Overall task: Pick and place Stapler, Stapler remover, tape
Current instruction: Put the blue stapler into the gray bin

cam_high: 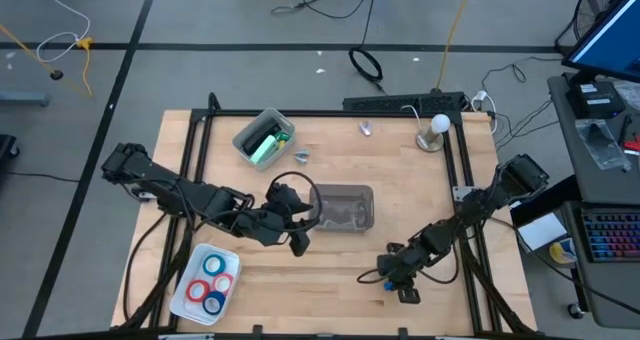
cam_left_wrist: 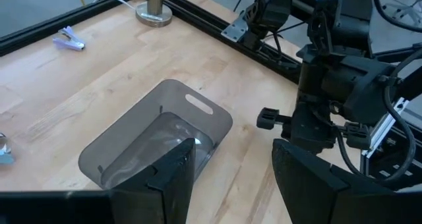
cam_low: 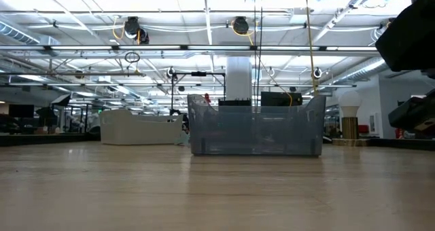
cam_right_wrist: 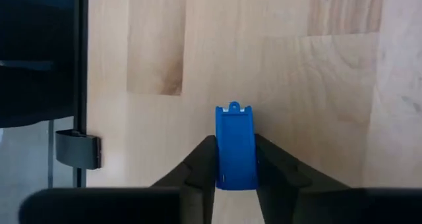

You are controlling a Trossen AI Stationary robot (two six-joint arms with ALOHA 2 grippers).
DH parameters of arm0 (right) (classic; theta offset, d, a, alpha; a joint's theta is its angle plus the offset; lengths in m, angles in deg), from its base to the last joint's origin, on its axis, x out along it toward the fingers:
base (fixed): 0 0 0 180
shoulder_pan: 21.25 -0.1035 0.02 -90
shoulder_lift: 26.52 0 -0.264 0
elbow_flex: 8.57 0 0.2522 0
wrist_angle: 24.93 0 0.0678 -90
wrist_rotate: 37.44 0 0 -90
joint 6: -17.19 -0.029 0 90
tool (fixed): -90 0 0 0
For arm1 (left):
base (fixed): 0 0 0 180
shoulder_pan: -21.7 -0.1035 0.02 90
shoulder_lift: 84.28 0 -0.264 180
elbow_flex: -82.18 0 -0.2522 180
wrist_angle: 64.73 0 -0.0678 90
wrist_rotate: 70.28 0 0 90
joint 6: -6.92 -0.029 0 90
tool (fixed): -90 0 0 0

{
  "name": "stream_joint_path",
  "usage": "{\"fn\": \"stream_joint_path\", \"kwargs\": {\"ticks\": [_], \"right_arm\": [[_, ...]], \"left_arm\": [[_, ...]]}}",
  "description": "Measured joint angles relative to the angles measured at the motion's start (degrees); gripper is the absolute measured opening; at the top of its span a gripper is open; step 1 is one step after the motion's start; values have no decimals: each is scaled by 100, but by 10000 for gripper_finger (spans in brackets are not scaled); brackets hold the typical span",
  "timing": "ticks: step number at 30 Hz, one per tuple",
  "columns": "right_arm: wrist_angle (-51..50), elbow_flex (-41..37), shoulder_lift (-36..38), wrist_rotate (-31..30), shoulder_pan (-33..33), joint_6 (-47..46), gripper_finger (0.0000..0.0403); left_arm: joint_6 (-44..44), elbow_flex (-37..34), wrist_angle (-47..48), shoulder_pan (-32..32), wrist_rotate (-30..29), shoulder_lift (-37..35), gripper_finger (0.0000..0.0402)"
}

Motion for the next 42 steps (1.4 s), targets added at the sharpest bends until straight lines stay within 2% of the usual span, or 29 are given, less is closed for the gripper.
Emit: {"fn": "stream_joint_path", "kwargs": {"ticks": [3,7,12,19,23,28,36,42], "right_arm": [[-52,-8,132,129,20,53,55],[-383,-43,620,337,166,68,55],[-781,-28,1514,320,540,24,65],[-597,-26,2865,312,1521,1,61],[-202,-24,3357,313,2222,149,61],[870,-17,3477,321,3010,449,61],[2418,-15,3140,479,3812,718,61],[2651,-15,2963,800,4209,631,61]], "left_arm": [[0,0,0,0,2,0,200],[0,2,-5,0,4,0,200],[-33,2,-33,-46,7,0,200],[-210,2,-39,-237,195,0,200],[-232,2,-124,-426,231,0,200],[-181,2,-591,-735,271,0,200],[-445,4,-1499,-1448,1423,0,200],[-439,4,-1784,-1958,2167,0,200]]}}
